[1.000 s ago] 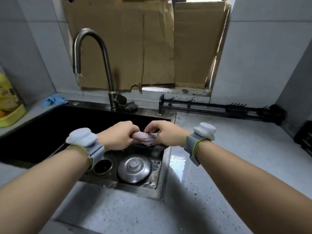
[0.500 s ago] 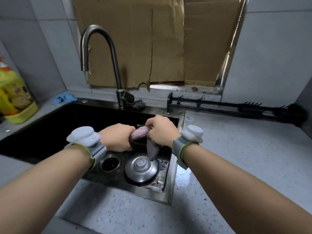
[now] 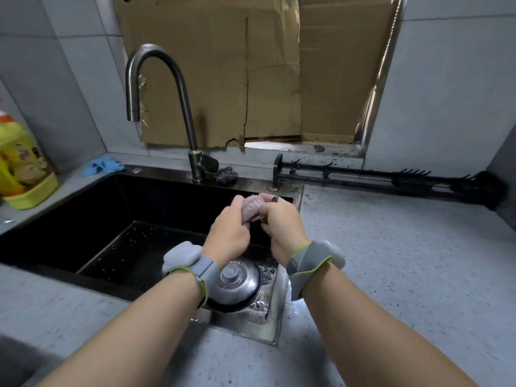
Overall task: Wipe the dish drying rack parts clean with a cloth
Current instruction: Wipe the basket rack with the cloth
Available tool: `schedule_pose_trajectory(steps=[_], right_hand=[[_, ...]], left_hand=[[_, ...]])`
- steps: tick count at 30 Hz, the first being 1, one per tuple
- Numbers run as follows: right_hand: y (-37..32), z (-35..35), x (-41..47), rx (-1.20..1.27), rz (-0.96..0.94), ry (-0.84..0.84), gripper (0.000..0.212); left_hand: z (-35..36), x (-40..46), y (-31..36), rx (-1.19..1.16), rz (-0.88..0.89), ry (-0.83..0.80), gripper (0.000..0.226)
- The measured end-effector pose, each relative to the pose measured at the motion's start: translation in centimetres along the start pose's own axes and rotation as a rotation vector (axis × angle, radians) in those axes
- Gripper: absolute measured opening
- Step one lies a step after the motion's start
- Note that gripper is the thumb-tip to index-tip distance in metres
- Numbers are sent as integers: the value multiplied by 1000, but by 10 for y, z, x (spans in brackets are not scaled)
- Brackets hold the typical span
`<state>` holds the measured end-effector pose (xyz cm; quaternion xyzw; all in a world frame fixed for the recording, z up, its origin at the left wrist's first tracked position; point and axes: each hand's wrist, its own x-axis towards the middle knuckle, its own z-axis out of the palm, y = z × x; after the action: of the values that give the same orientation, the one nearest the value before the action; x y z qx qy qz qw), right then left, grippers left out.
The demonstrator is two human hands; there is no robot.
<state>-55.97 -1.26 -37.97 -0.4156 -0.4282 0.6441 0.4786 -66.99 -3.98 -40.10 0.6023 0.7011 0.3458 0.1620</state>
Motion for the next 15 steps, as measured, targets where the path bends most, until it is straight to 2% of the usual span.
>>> schedule_pose_trajectory(steps=[2, 4, 6, 7, 9, 11, 13, 14, 15], right_hand=[[-4, -1, -7, 297, 184, -30, 11], [-9, -1, -5, 485, 281, -8, 21], [-2, 4, 4, 483, 293, 56, 29], [3, 8, 8, 452, 272, 112, 27], [15, 17, 18, 432, 236, 213, 25], [21, 21, 27, 443, 276, 266, 37], [21, 24, 31, 431, 315, 282, 40], [22, 28, 28, 444, 329, 279, 39], [22, 32, 25, 476, 334, 273, 39]], left_hand=[[4, -1, 6, 331, 74, -17, 29], [7, -5, 11, 553, 103, 7, 31], [12, -7, 7, 654, 143, 20, 32], [13, -7, 3, 630, 160, 1, 32], [12, -9, -1, 375, 77, -83, 35], [6, -14, 0, -166, -173, -124, 31], [1, -18, 0, -687, -460, -76, 9], [0, -19, 0, -842, -557, -71, 13], [2, -21, -1, -935, -613, -76, 27]])
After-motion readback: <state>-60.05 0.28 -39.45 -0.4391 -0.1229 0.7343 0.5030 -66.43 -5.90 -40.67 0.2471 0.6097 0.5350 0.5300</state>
